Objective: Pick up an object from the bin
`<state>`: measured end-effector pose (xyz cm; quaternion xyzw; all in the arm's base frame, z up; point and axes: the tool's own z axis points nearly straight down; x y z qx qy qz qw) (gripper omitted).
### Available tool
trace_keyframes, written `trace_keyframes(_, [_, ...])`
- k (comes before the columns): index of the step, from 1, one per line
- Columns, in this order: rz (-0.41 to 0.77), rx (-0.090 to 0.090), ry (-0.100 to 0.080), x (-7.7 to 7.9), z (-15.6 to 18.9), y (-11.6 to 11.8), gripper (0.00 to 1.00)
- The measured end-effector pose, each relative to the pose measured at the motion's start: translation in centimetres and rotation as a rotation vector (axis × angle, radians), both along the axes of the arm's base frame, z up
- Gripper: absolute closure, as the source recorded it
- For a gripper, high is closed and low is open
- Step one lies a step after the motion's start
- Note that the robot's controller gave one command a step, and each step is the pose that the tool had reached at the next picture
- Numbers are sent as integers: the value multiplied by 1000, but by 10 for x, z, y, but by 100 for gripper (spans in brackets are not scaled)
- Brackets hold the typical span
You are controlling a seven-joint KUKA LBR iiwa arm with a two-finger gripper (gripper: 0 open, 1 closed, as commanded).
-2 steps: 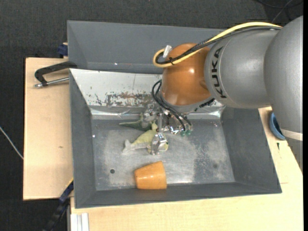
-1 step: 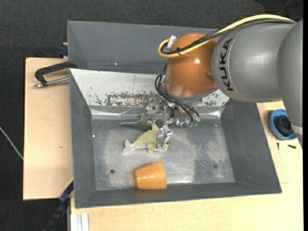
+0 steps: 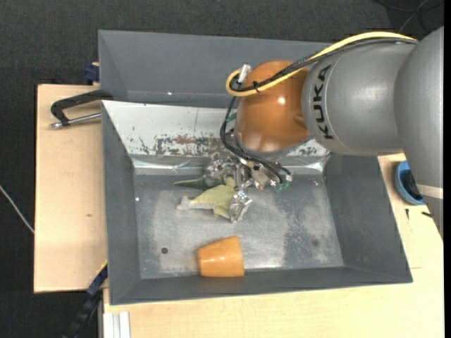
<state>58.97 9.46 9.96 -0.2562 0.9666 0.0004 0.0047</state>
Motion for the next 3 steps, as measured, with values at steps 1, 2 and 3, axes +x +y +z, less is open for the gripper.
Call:
trace_keyframes(1, [-24,5,-5,3,-4,-2,0])
trace_keyframes(2, [-27,12,-23,8,0,0,100])
trace_keyframes(3, [-29,1,-3,11,35,2,100])
